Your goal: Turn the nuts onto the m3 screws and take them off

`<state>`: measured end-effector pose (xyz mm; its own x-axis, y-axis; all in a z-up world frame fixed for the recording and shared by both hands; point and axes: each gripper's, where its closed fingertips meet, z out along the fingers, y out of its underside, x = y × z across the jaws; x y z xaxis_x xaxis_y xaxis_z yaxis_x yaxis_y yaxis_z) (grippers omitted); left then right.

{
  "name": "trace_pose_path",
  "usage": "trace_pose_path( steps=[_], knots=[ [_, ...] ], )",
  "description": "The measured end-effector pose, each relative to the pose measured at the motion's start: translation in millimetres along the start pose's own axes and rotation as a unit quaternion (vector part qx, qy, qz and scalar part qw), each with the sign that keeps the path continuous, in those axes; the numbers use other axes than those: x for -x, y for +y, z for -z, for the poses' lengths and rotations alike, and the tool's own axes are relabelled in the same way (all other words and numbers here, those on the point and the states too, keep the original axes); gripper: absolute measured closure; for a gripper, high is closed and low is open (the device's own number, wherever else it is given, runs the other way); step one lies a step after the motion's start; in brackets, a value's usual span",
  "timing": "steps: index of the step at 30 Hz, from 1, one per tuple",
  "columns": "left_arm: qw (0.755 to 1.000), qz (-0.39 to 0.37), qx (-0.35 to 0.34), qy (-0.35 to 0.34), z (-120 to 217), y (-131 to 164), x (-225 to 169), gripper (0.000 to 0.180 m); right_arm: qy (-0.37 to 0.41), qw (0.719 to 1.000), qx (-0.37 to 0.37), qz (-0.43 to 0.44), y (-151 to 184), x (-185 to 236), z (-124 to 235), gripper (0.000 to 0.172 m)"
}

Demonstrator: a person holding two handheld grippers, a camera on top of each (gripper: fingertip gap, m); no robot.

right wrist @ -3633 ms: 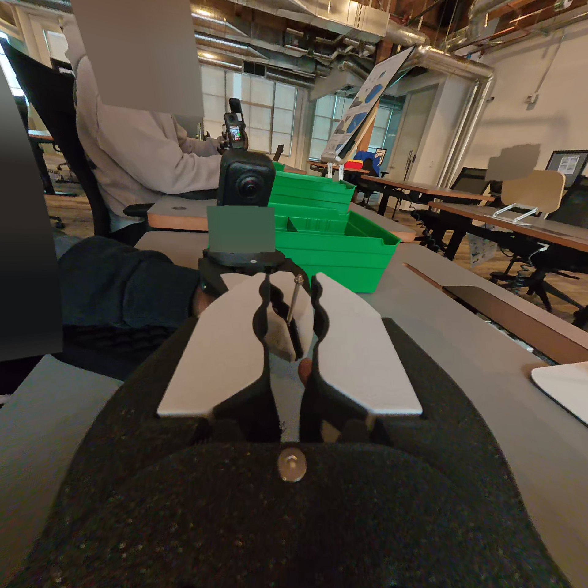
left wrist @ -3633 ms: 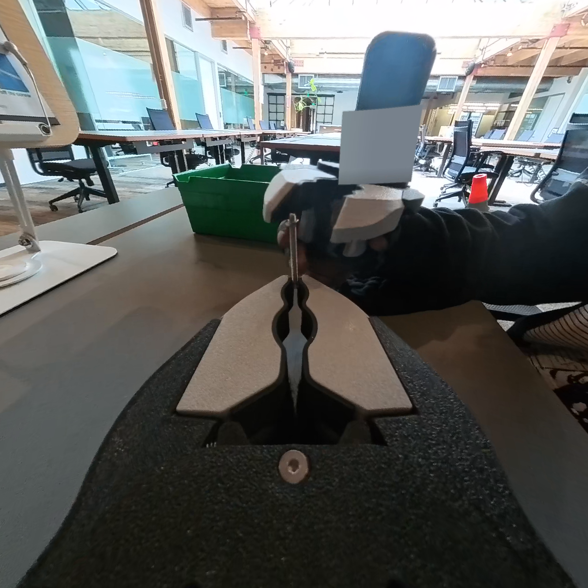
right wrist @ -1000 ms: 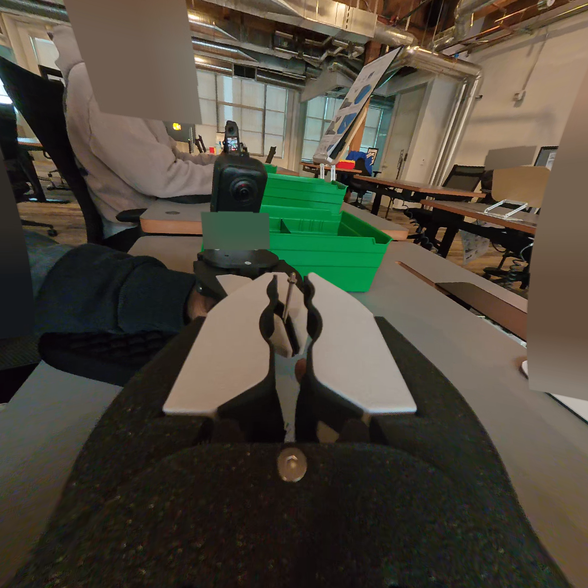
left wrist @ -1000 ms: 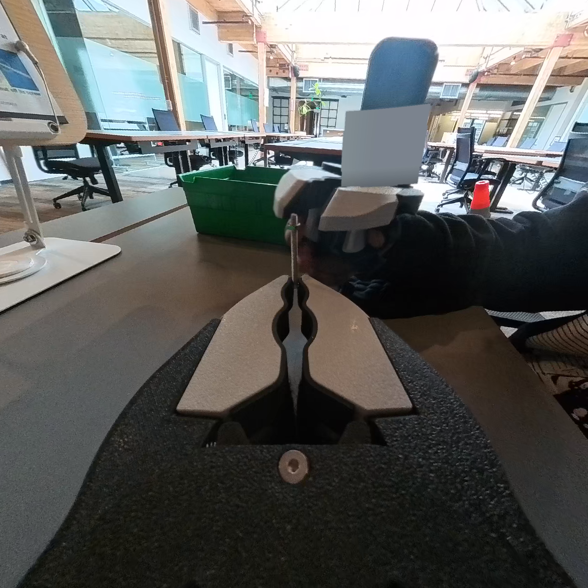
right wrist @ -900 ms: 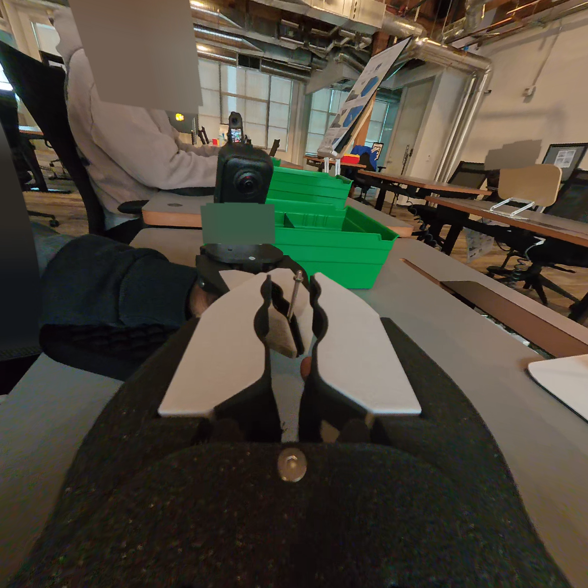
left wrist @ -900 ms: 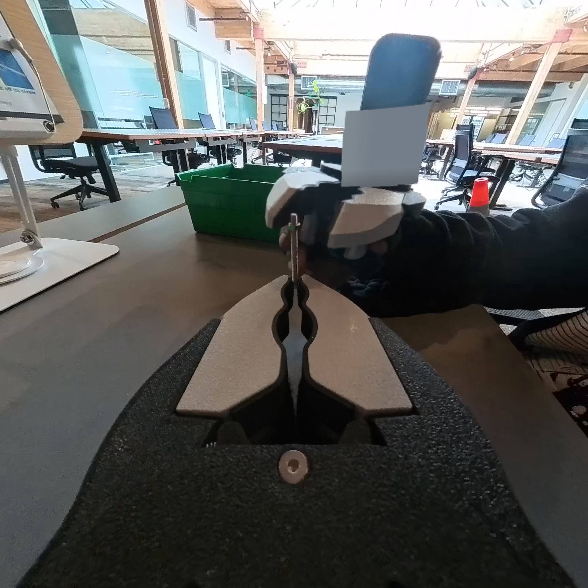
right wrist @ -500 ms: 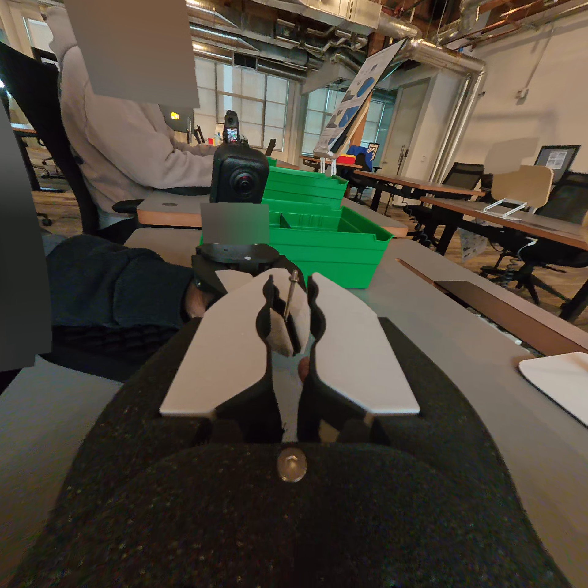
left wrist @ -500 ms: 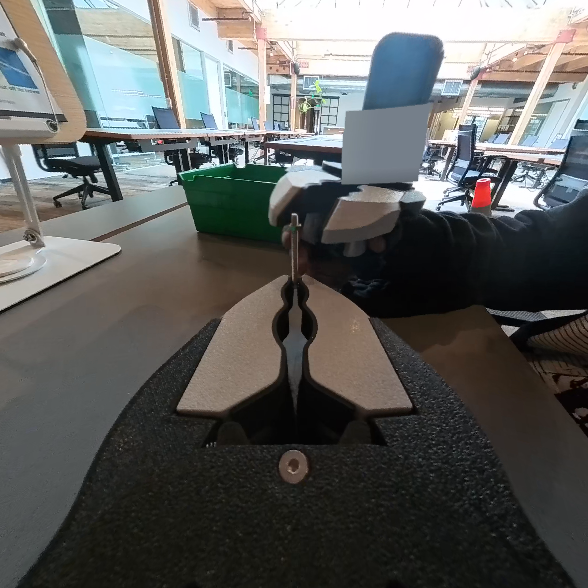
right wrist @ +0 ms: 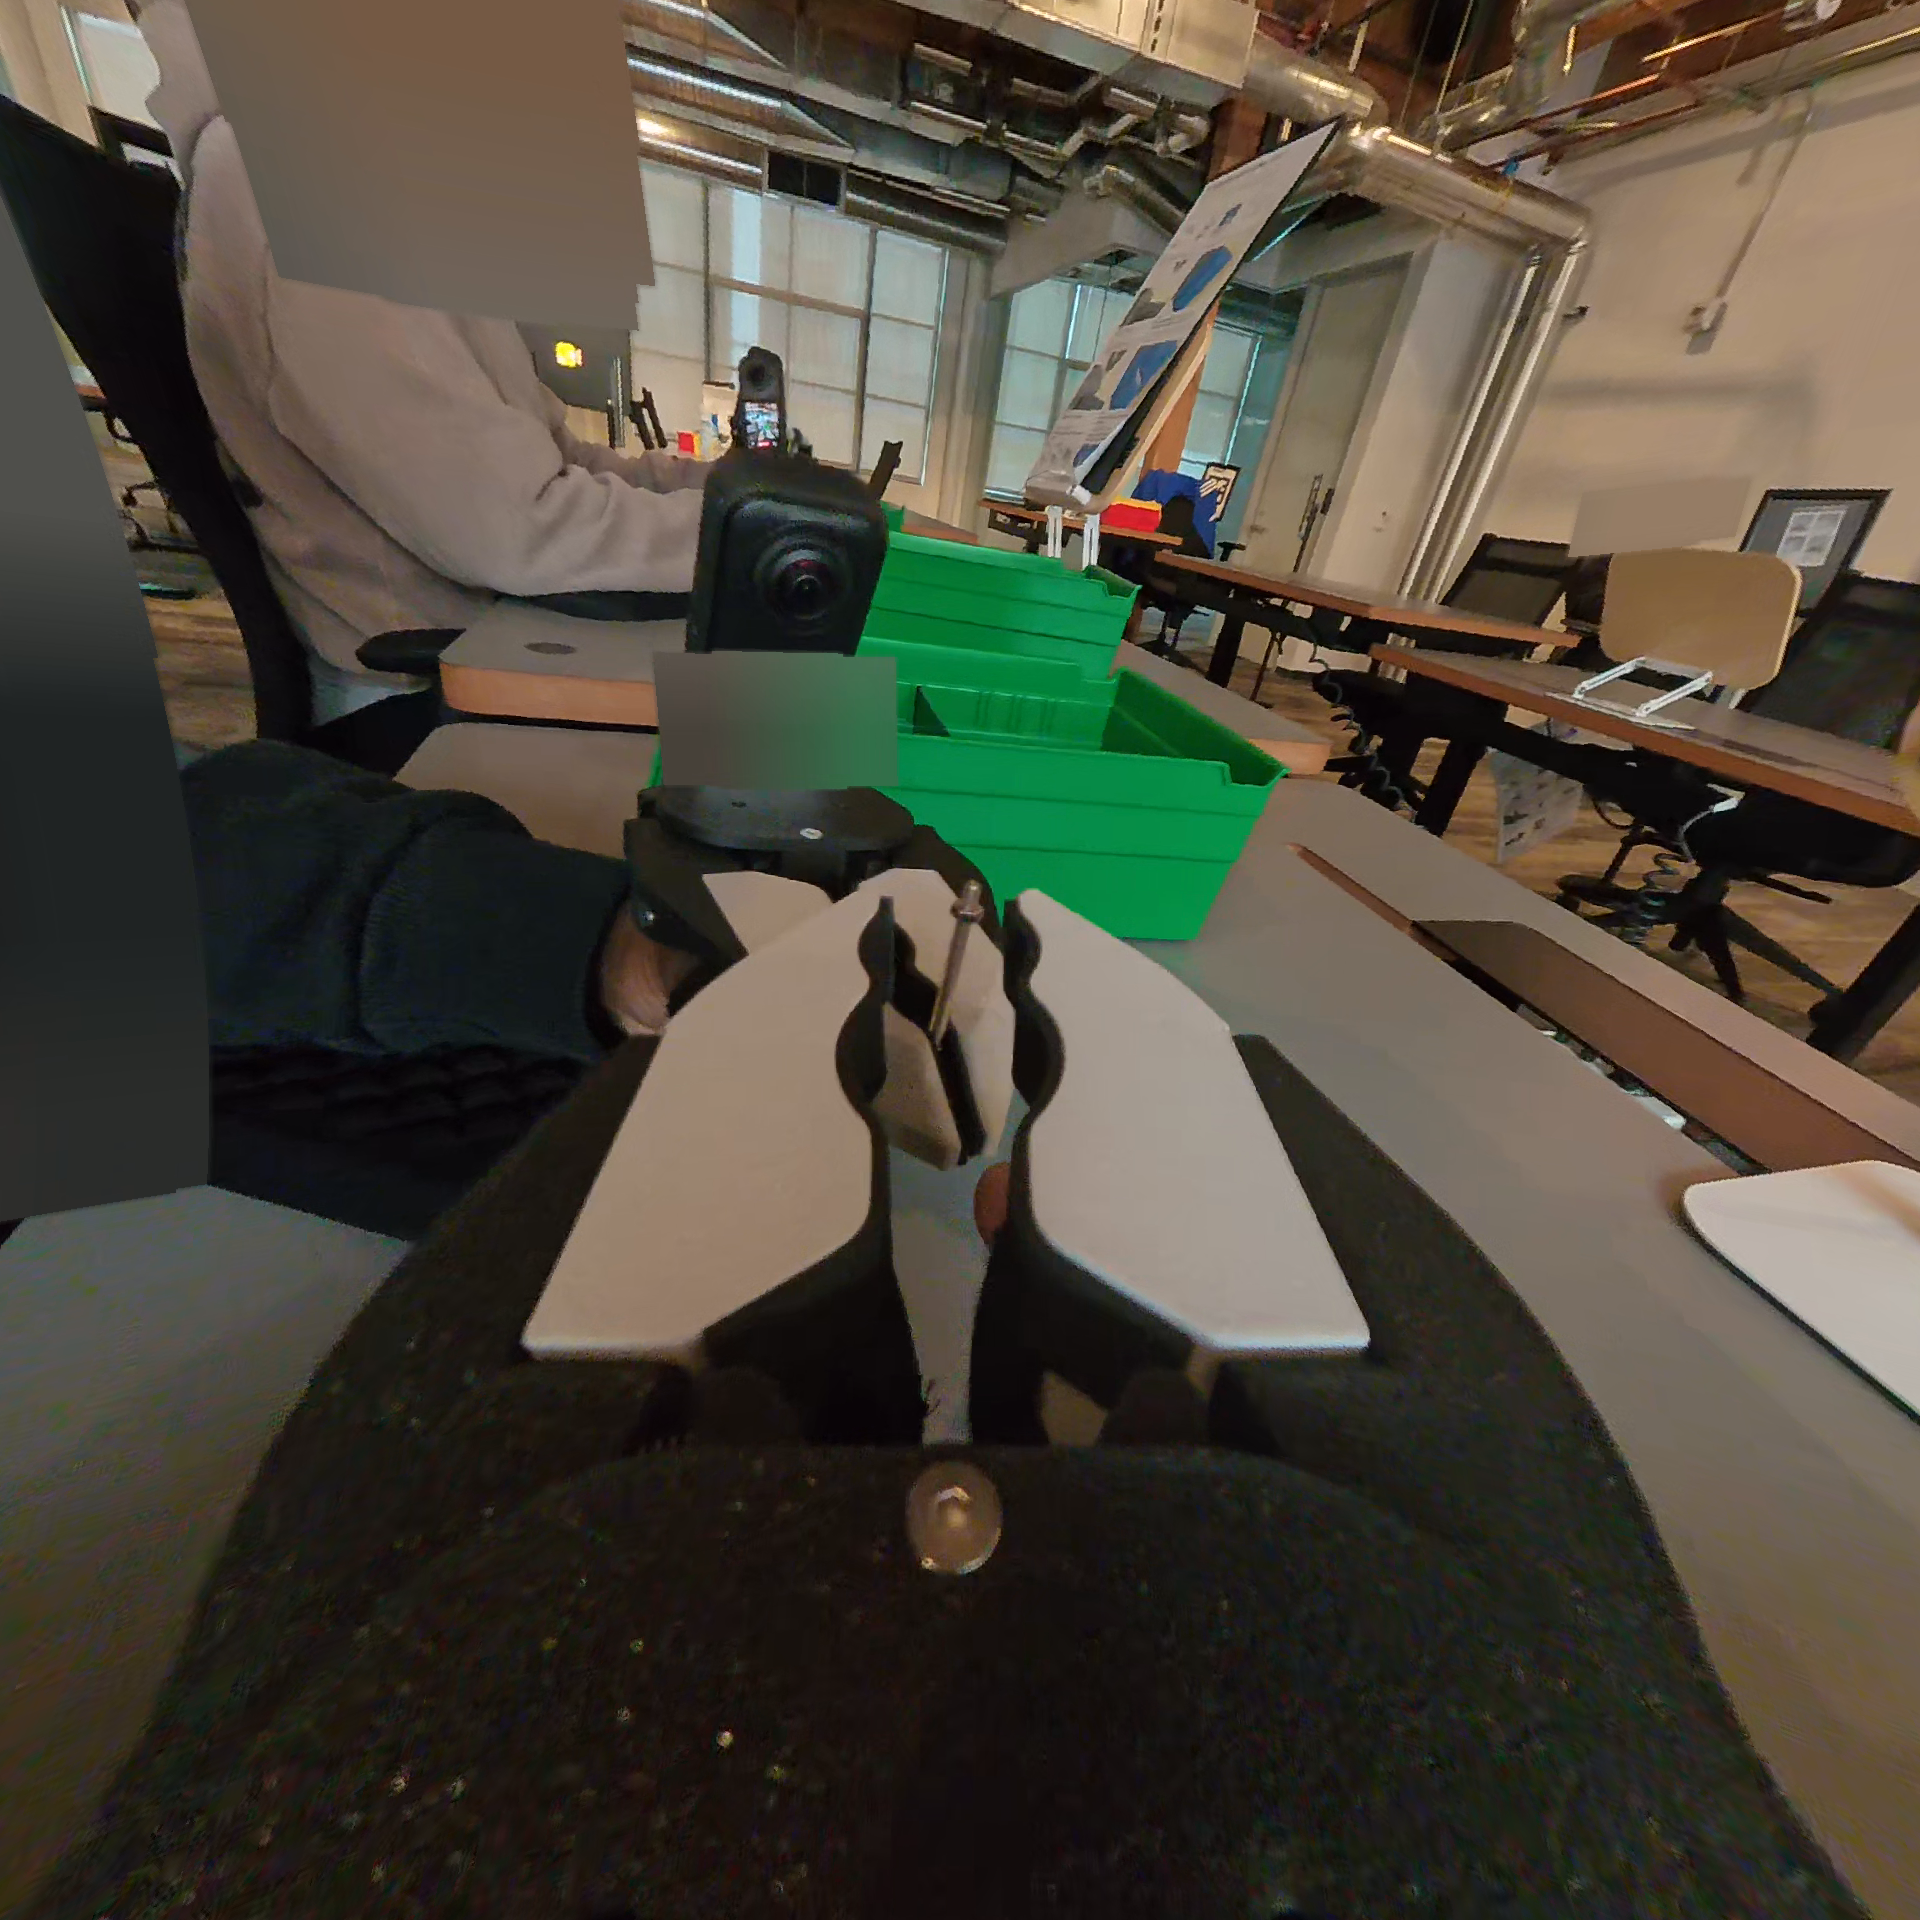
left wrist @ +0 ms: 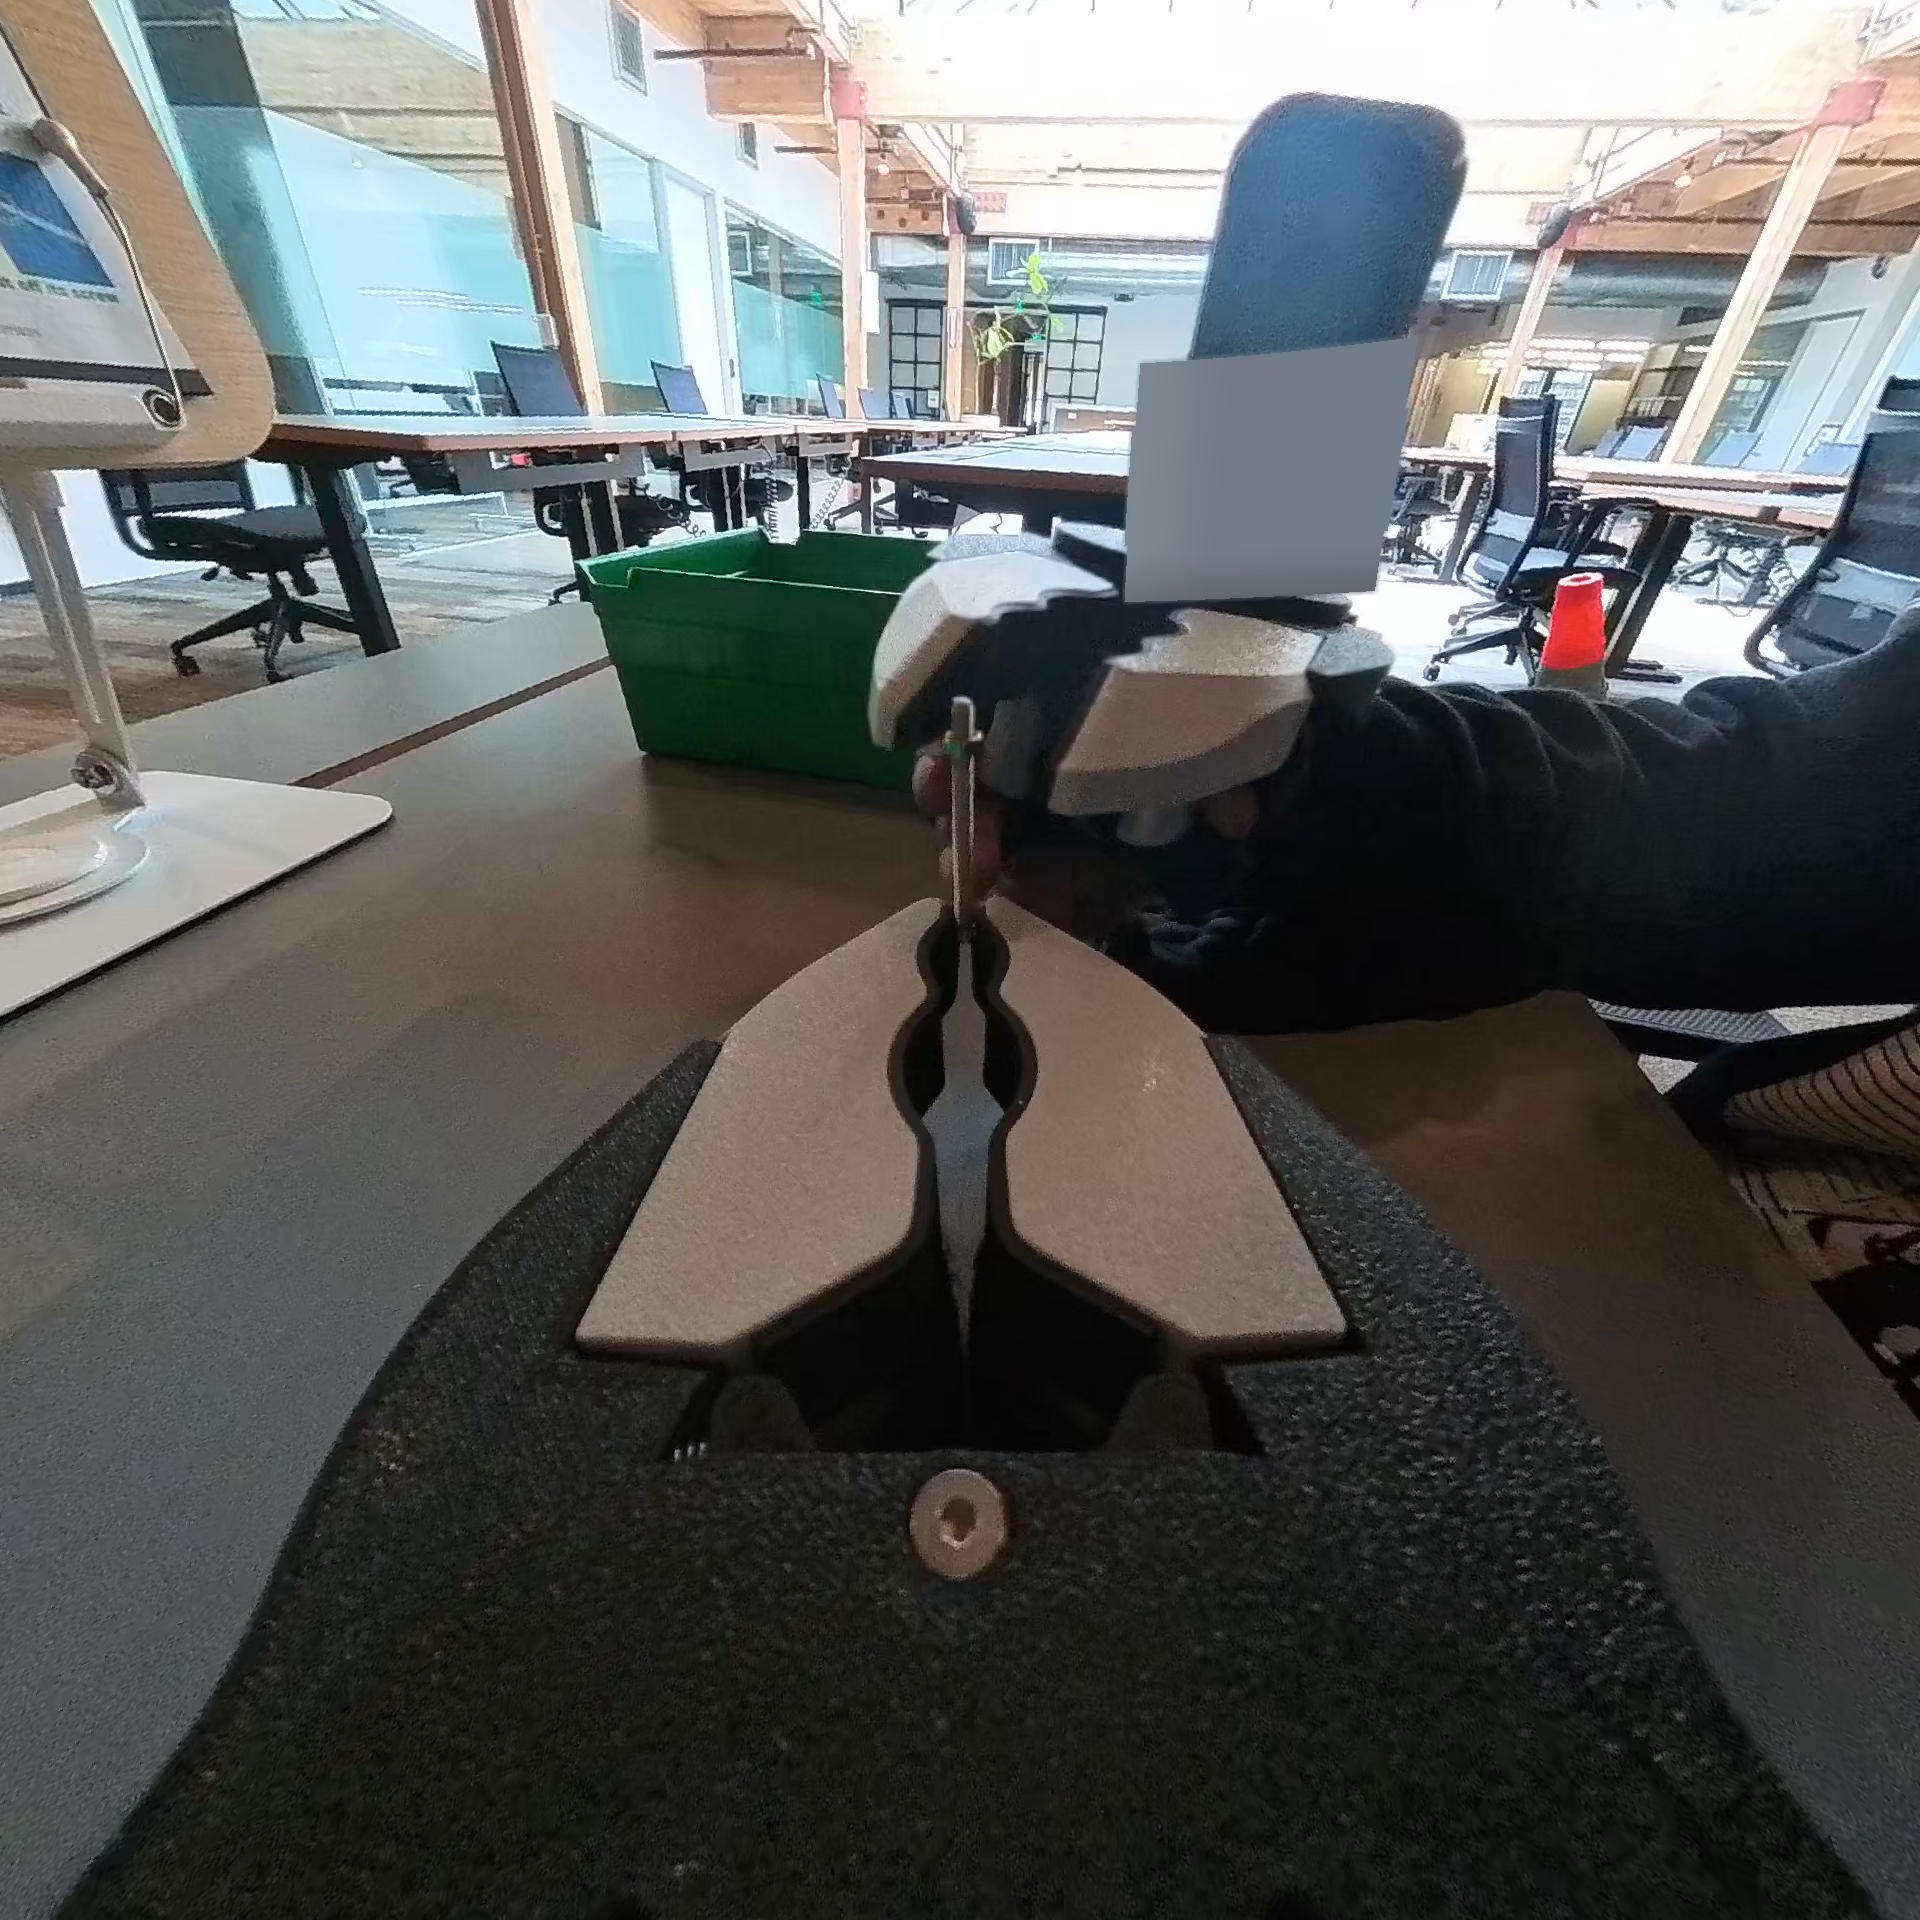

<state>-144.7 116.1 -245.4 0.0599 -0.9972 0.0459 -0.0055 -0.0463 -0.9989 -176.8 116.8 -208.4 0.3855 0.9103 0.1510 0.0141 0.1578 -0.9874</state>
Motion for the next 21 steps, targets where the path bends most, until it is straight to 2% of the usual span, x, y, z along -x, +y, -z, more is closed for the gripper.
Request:
trace_pose_path(
  steps=[5,13,17,21],
  knots=[
    [1.0,0.007,-0.006,-0.006,1.3,-1.6,2.8,0.179,-0.011,1.0,0.004,-0.012,-1.8,2.0,2.9,0.164],
    [1.0,0.003,-0.001,-0.004,0.4,-0.4,1.8,0.179,0.0,1.0,0.002,0.004,0.2,0.2,0.4,0.155],
    [1.0,0.009,-0.006,-0.008,1.4,-1.6,3.8,0.179,-0.013,1.0,0.004,-0.012,-2.5,3.2,2.7,0.164],
    [1.0,0.005,-0.002,-0.005,0.5,-0.7,2.2,0.179,0.003,1.0,-0.006,-0.015,-4.0,-3.3,3.9,0.162]
  ],
)
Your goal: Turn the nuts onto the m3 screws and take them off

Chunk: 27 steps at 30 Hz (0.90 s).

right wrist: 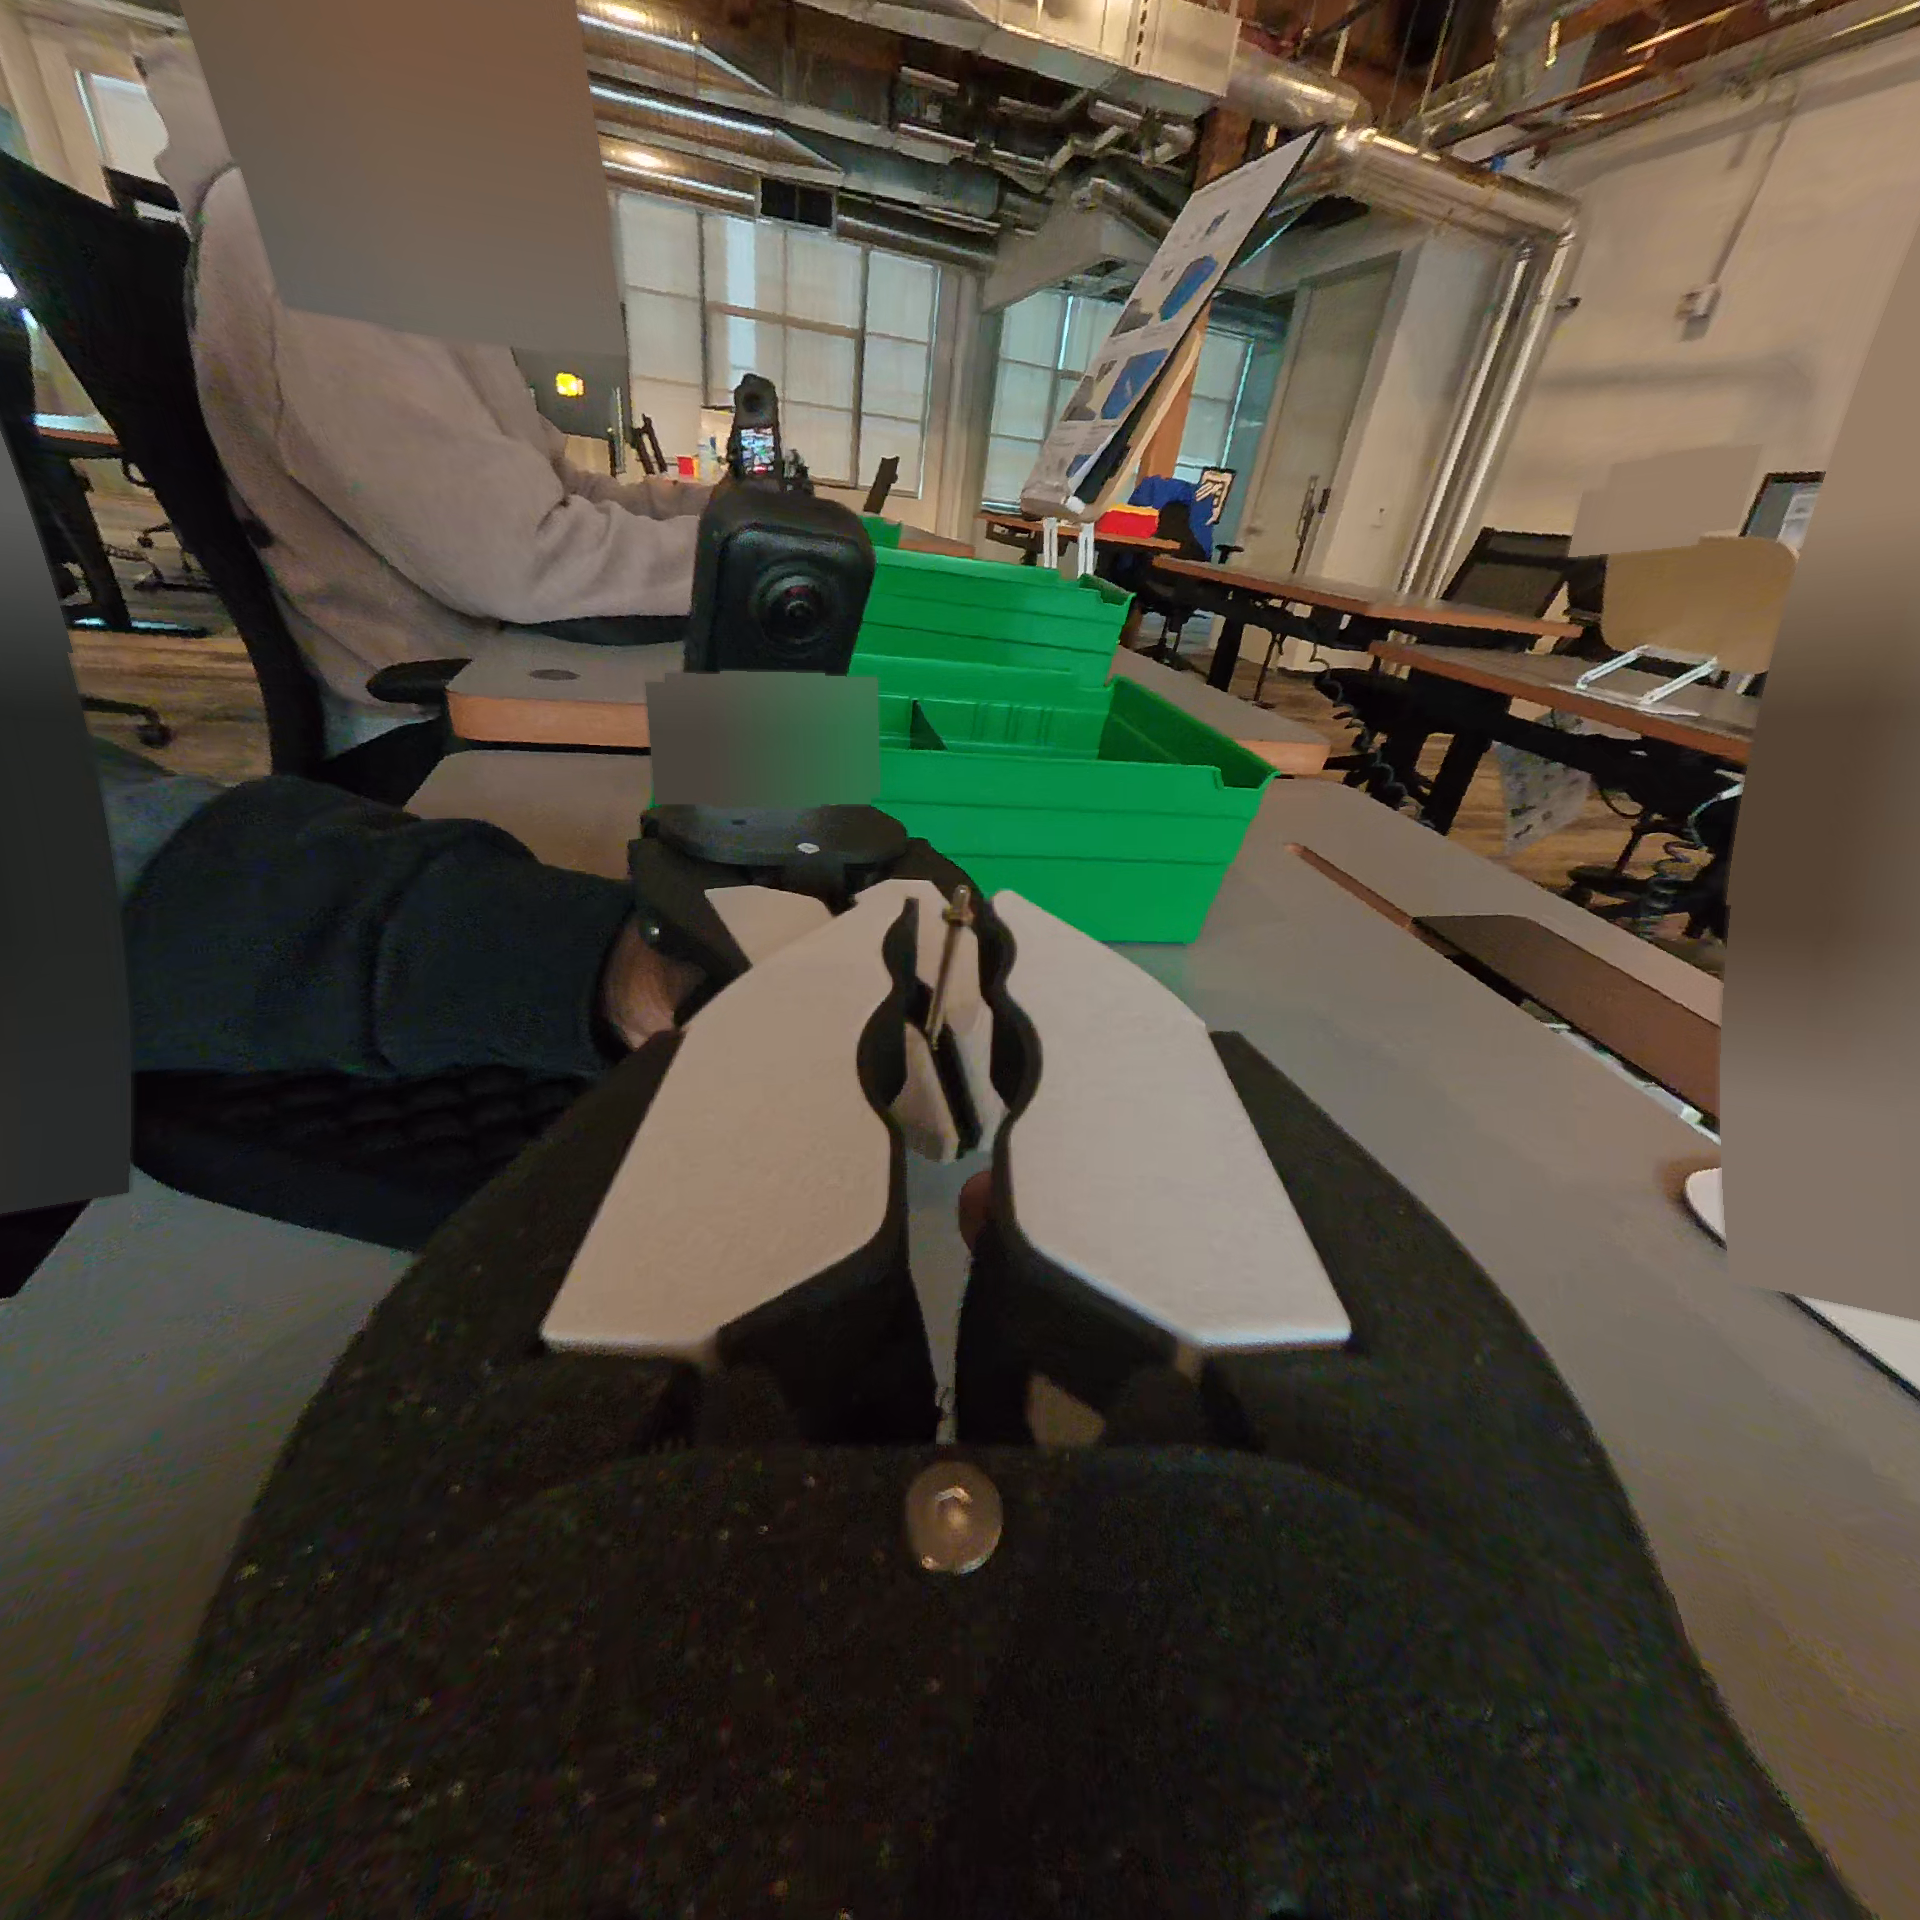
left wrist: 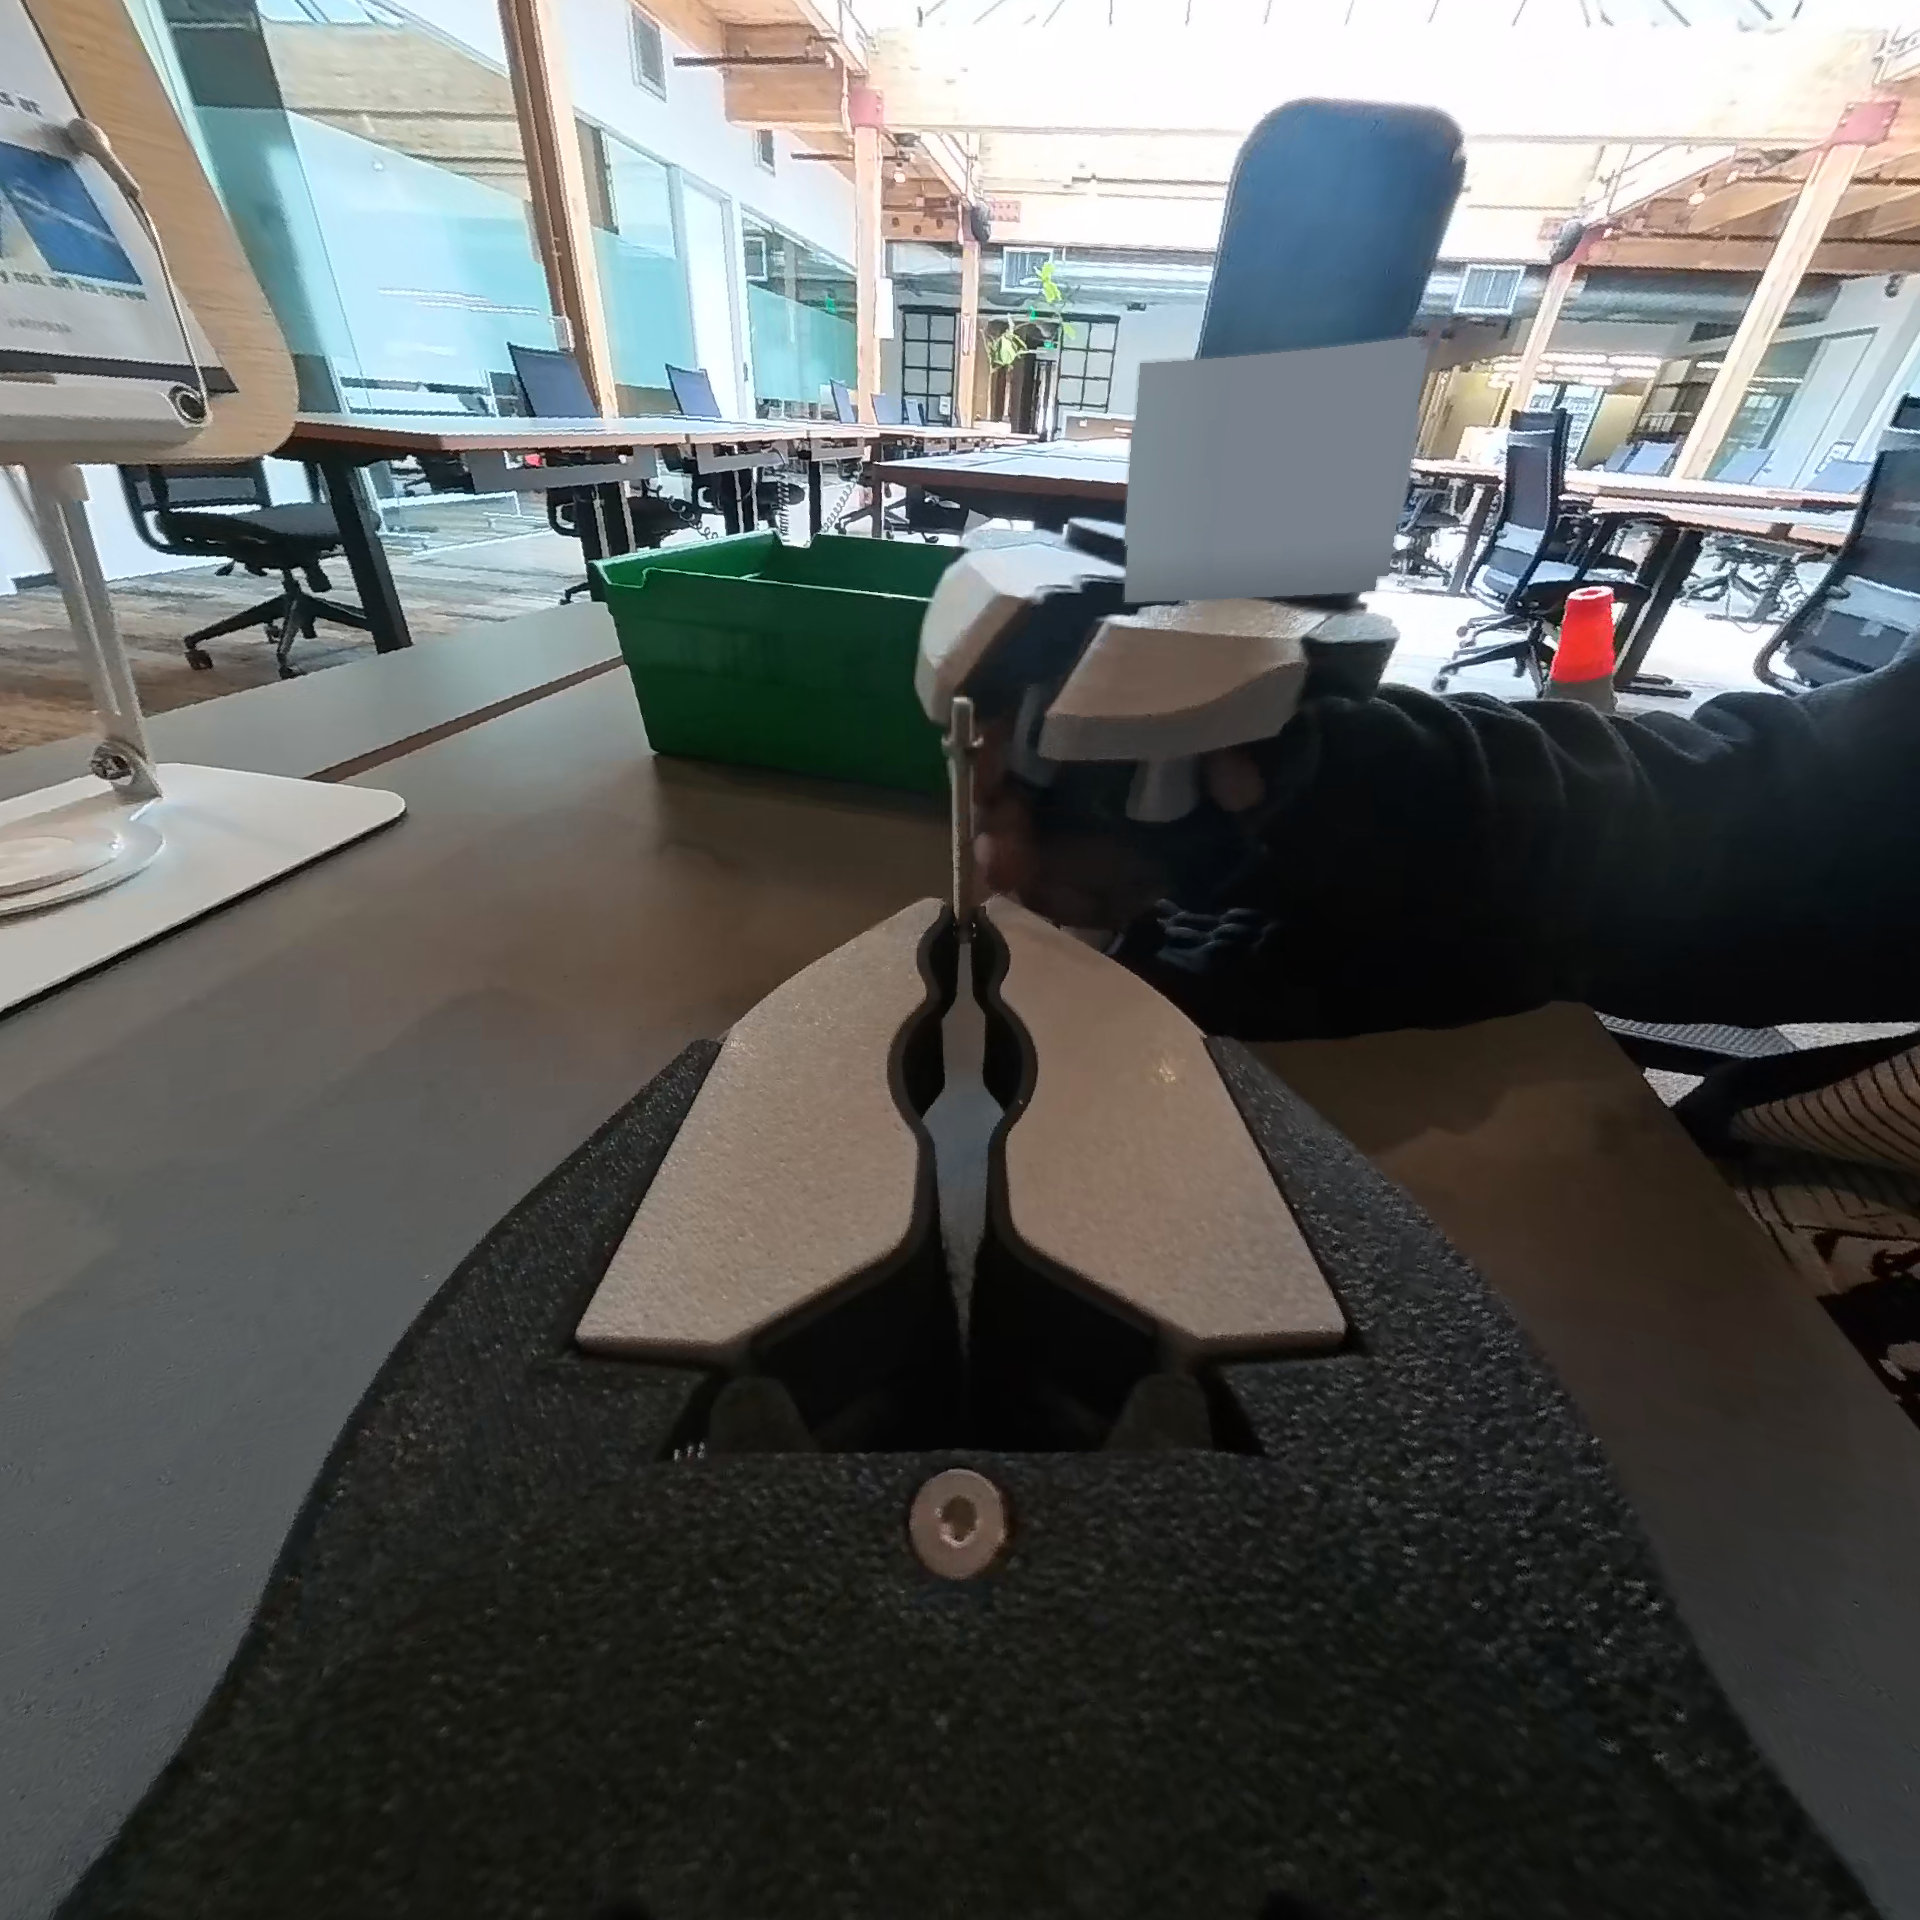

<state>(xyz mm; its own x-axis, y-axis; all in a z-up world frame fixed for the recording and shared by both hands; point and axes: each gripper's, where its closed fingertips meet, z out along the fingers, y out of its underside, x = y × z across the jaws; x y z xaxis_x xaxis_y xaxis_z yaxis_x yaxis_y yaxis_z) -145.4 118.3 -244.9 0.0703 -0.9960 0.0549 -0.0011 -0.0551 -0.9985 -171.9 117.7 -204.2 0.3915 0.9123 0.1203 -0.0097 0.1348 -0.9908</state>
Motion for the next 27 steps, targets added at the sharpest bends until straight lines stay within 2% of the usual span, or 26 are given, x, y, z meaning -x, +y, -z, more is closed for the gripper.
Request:
trace_pose_path(
  steps=[4,11,15,21,27],
  knots=[
    [1.0,-0.001,0.003,0.0,-0.5,0.6,-0.2,0.179,-0.002,1.0,0.004,0.015,2.9,3.0,-3.3,0.155],
    [1.0,0.009,-0.003,-0.005,0.7,-0.9,2.9,0.179,-0.006,1.0,-0.006,-0.004,-1.5,1.9,0.3,0.163],
    [1.0,0.001,0.005,0.0,-0.9,1.1,0.2,0.179,0.003,1.0,-0.002,0.009,2.3,0.7,-2.6,0.155],
    [1.0,0.009,-0.002,-0.005,0.5,-0.6,2.9,0.179,-0.02,1.0,-0.001,-0.012,0.3,5.8,-0.3,0.164],
    [1.0,0.0,0.006,0.0,-1.0,1.3,0.3,0.179,0.0,1.0,0.006,0.004,4.9,1.2,-3.2,0.155]
  ],
)
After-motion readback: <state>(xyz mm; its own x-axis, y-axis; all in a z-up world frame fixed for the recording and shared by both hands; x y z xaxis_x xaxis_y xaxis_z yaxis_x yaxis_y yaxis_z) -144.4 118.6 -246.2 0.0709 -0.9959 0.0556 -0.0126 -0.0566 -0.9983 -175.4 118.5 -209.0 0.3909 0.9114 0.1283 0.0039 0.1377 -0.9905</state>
